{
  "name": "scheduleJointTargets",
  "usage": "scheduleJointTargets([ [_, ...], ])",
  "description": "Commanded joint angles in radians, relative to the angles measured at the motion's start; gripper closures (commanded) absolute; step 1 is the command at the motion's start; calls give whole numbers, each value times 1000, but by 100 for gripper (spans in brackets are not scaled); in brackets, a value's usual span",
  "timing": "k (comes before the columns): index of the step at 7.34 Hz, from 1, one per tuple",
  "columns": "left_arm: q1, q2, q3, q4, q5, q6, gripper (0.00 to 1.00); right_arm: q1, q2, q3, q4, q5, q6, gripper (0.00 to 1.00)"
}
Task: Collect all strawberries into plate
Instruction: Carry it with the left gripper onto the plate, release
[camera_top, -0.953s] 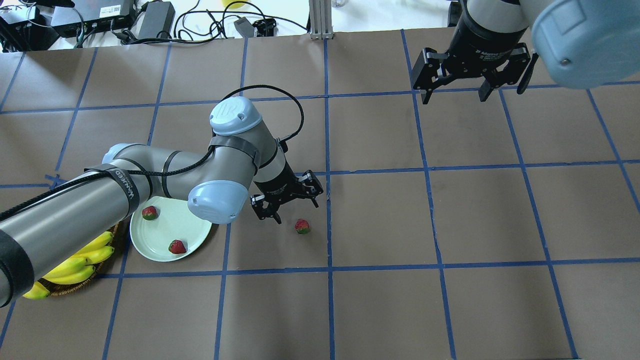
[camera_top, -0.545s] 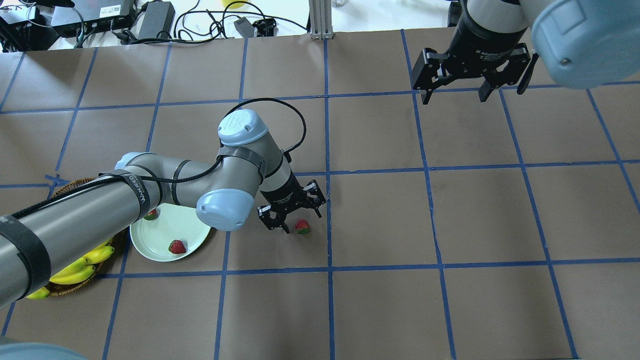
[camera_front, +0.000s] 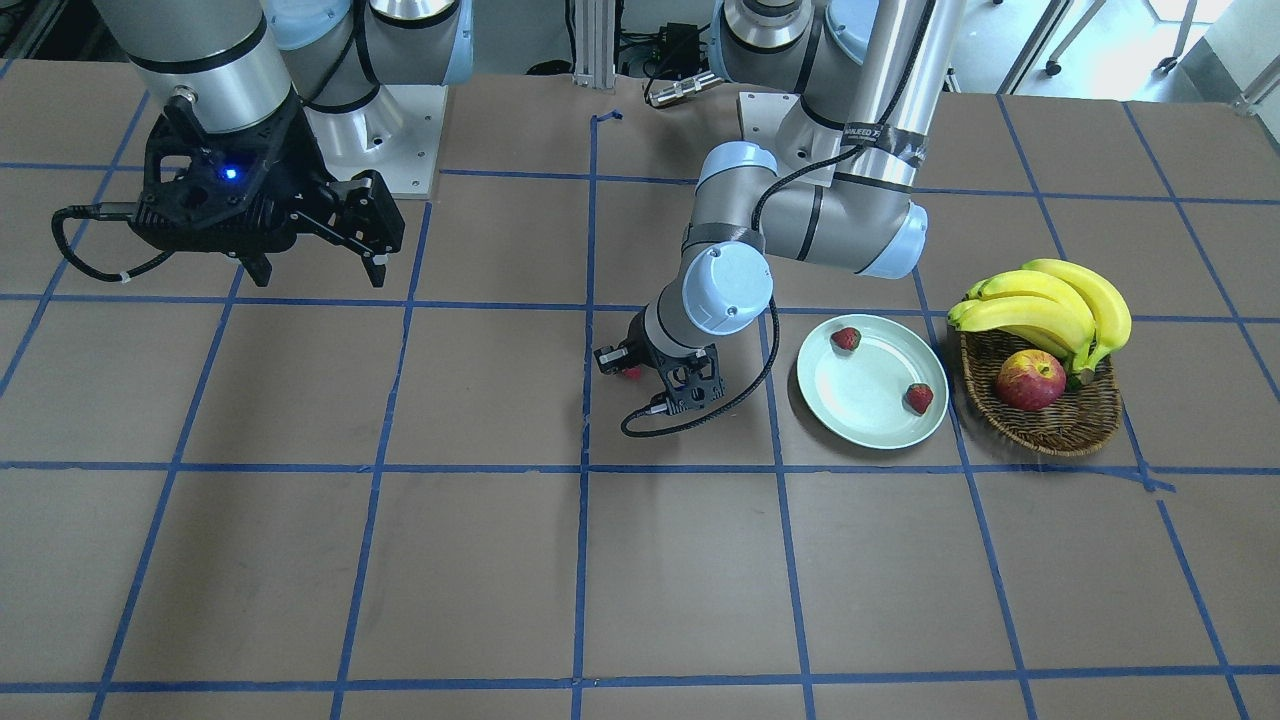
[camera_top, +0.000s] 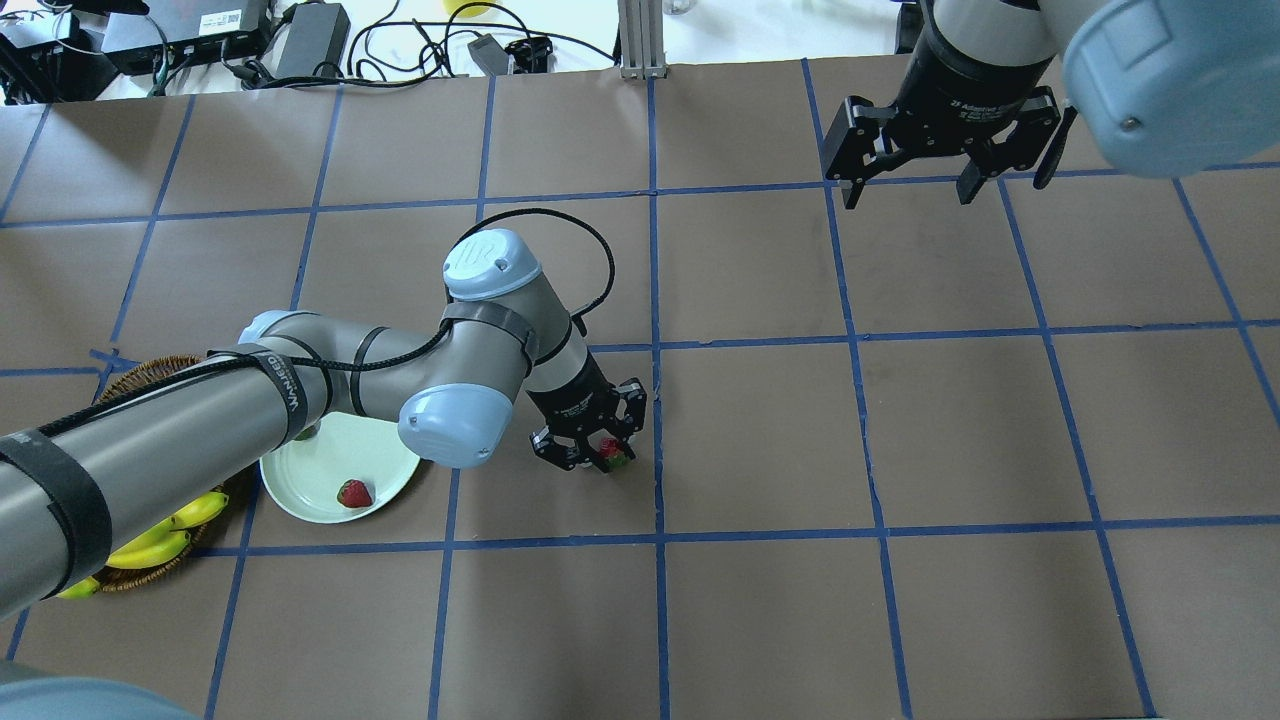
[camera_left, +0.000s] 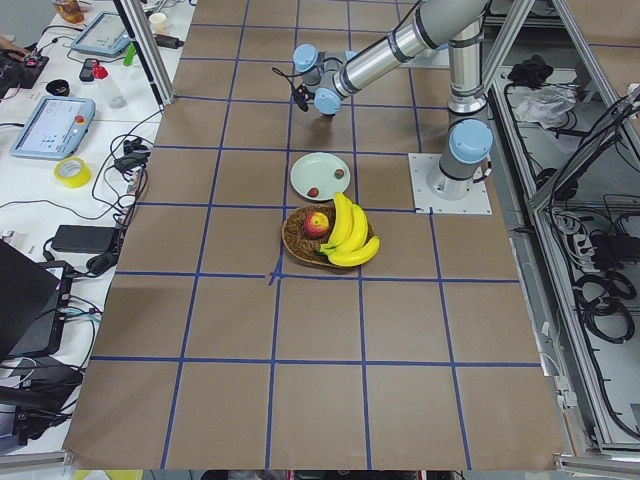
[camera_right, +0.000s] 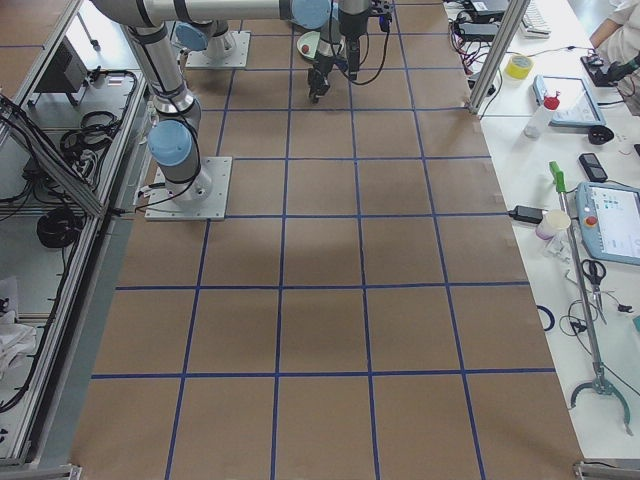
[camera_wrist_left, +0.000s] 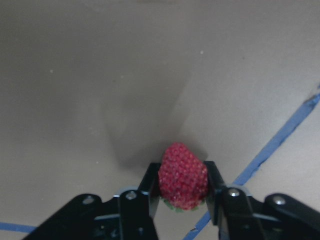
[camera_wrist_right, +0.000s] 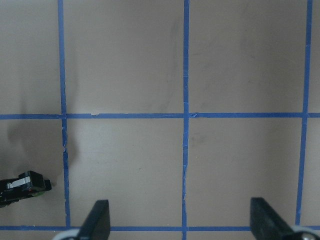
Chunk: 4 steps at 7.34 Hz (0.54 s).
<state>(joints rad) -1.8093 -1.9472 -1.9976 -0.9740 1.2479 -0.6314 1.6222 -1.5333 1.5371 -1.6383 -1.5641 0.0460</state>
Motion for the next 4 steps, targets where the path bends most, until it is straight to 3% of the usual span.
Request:
scheduleJointTargets([
  [1,20,37,26,-3,13,7,100,1,-1,0,0,1,0,0],
  [2,72,44,86,-61,71,13,100,1,-1,0,0,-1,0,0],
  [4,160,60,219,-293,218,109,100,1,1,0,0,-1,0,0],
])
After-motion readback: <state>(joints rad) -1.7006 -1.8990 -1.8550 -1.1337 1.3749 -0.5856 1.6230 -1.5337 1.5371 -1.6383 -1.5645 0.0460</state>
